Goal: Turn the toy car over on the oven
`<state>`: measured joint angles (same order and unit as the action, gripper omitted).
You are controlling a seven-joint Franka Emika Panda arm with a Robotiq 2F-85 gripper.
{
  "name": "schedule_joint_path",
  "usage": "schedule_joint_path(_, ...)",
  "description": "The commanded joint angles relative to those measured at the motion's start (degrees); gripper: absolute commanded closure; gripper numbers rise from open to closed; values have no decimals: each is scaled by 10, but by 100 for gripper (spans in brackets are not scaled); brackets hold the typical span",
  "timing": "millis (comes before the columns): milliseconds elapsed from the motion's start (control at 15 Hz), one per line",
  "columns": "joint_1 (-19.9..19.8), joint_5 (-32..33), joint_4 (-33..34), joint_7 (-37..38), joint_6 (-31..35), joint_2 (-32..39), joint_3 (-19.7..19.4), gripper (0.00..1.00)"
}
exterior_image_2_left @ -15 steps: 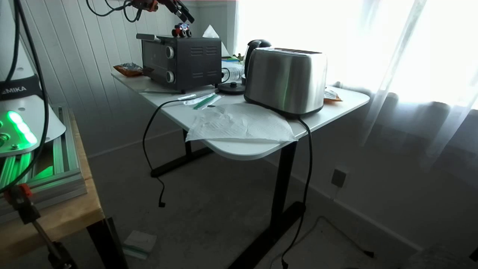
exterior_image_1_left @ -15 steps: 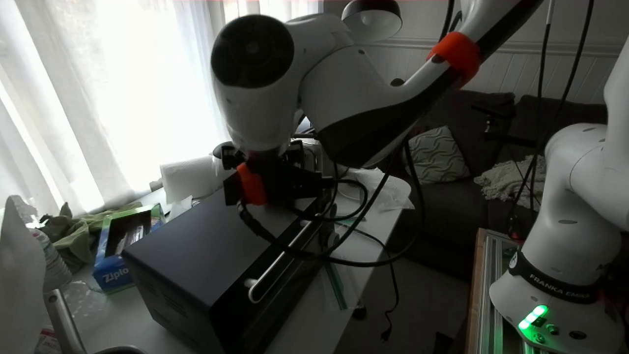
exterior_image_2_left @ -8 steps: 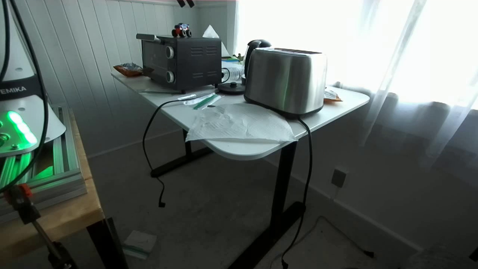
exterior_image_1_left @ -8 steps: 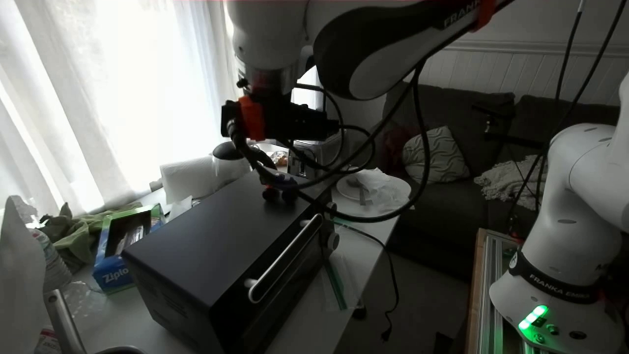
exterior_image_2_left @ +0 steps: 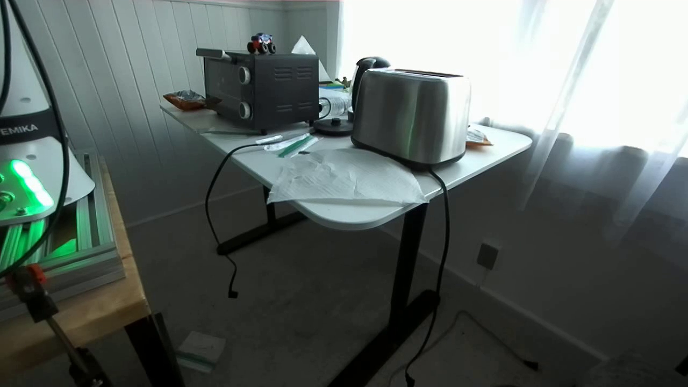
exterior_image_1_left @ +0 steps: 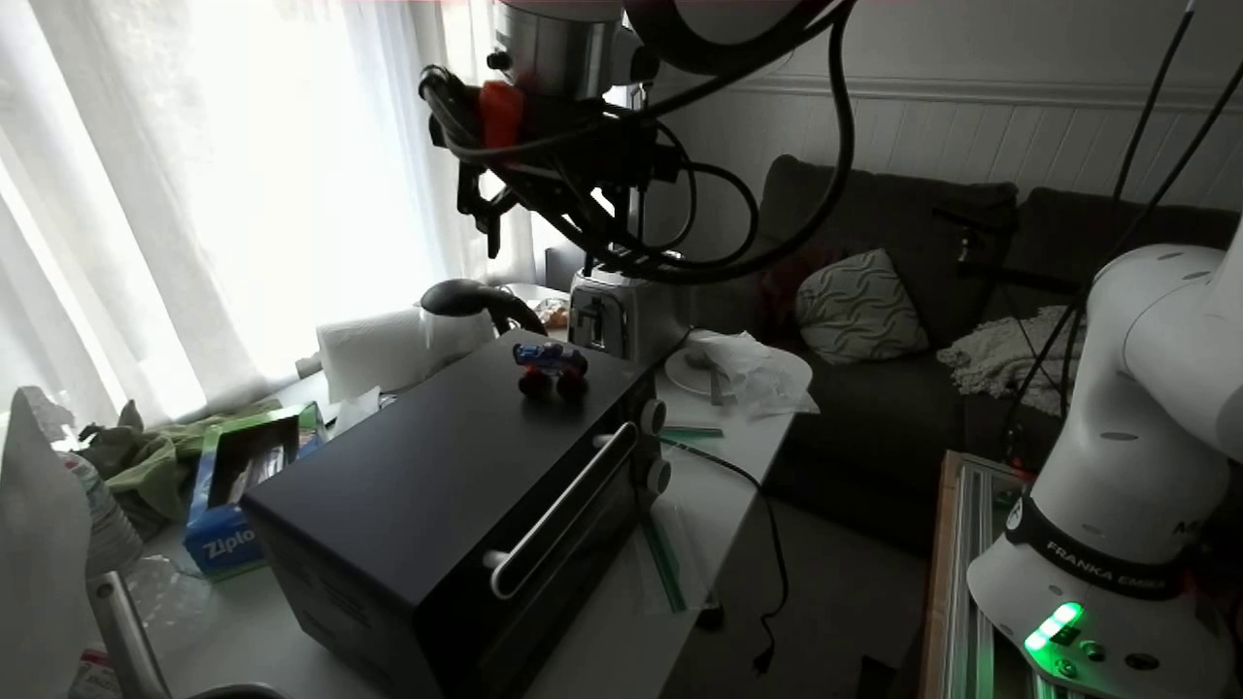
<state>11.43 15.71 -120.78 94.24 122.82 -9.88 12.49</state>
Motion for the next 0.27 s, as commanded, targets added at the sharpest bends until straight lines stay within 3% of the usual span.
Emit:
schedule_joint_path(0,-12,-4,1,-2,-1,-1,10,0)
schedule_joint_path(200,-11,-3,1,-2,-1,2,11,0)
